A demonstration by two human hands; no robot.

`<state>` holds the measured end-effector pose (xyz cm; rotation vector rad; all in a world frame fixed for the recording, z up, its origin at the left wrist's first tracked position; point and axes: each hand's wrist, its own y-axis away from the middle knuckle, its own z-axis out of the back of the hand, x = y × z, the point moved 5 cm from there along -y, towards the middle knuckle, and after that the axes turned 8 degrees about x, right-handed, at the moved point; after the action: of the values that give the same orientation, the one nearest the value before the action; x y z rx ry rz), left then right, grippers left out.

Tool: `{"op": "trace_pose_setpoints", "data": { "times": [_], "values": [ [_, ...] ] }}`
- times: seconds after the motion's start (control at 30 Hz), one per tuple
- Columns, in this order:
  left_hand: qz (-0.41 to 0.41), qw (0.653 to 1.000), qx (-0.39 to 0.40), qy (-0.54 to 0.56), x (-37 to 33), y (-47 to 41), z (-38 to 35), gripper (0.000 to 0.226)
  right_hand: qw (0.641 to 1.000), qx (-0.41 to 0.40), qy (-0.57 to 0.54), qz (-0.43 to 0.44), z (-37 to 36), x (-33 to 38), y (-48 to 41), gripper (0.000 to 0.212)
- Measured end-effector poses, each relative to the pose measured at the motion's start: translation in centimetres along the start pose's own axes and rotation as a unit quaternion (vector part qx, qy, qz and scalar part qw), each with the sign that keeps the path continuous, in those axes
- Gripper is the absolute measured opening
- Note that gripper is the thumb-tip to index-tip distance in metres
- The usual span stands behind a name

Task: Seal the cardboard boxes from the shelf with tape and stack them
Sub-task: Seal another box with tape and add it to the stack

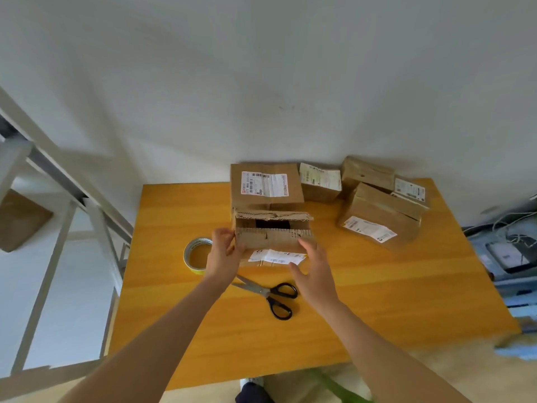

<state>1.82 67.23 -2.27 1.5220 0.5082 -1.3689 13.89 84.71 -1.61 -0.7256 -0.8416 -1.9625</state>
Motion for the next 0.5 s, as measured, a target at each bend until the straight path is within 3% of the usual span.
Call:
{"op": "trace_pose_setpoints", "data": {
  "times": [0.23,0.4,0.5],
  "values": [
    [0.018,0.999,-0.025,0.015,1.1,-0.9,-0.1,0.038,0.998,0.043,0.034,-0.007,-0.8,-1.6,-0.3,0.056],
    [0.026,0.999,-0.017,-0.032,1.5,-1.1,0.1,0.063,0.989,-0.021,0.143,0.025,0.1,-0.7,-0.7,0.054],
    [-0.011,0.992,-0.02,-0.127,0.3,-1.3,0.1,0.074,0.979,-0.076,0.185,0.044,1.0,-0.2,-1.7,0.058]
  ]
}}
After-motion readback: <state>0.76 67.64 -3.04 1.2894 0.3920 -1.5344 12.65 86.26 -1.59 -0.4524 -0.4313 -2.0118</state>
